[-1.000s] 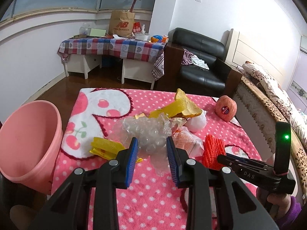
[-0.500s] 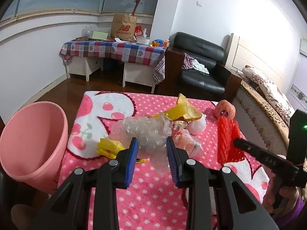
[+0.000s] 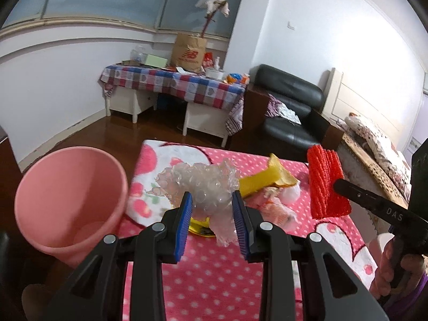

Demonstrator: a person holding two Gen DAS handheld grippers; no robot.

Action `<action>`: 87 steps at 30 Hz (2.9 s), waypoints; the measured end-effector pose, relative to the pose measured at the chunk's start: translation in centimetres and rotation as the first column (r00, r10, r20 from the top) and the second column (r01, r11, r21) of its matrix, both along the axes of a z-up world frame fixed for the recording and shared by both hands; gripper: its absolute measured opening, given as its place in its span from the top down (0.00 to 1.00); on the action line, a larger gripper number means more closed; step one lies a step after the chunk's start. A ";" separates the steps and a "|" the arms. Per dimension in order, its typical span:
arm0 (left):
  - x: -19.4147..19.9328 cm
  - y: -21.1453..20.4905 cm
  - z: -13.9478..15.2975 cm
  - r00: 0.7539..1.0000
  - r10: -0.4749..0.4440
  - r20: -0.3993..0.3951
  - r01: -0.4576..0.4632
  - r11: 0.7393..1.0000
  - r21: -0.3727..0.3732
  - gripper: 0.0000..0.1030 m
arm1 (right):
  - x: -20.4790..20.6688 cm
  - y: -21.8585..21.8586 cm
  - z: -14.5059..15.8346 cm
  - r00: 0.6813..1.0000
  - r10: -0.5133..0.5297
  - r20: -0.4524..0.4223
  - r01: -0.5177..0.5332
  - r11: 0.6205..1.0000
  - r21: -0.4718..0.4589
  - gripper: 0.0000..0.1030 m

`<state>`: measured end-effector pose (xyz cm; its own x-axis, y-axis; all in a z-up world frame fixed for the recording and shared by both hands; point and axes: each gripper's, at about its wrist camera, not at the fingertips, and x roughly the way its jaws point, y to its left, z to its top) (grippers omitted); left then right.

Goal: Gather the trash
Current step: 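Carry bubble wrap and red foam net to the pink bucket and release both, then move both tools back over the table toward the yellow wrappers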

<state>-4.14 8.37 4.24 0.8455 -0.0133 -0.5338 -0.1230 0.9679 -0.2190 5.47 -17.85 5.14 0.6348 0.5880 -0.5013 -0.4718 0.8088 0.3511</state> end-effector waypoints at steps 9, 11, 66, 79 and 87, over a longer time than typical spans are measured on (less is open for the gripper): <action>-2.8 5.6 0.3 0.989 0.143 0.029 -0.142 0.989 -0.031 0.71 | 0.0 8.9 1.0 0.979 0.202 -0.003 -0.202 0.979 -0.012 0.89; -3.3 6.9 0.2 0.984 0.174 0.031 -0.173 0.984 -0.038 0.71 | 0.2 11.5 1.0 0.967 0.255 -0.013 -0.255 0.967 -0.014 0.89; -3.5 9.2 -3.5 0.966 0.245 -0.083 -0.252 0.964 -0.083 0.57 | -2.6 15.6 -3.1 0.921 0.363 -0.144 -0.373 0.926 -0.052 0.69; -1.5 1.1 -5.4 0.983 0.083 -0.164 -0.092 0.995 -0.047 0.57 | -4.2 7.6 -4.3 0.959 0.233 -0.162 -0.241 0.970 -0.031 0.69; -1.4 -1.5 -5.3 0.980 0.045 -0.191 -0.046 0.999 -0.003 0.57 | -4.7 5.0 -4.2 0.967 0.204 -0.152 -0.206 0.979 0.005 0.69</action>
<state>-5.55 6.91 -1.10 0.7276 0.0182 -0.6857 -0.2075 0.9587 -0.1946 0.73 -12.89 0.94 0.4177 0.6915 -0.5894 -0.5700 0.7046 0.4227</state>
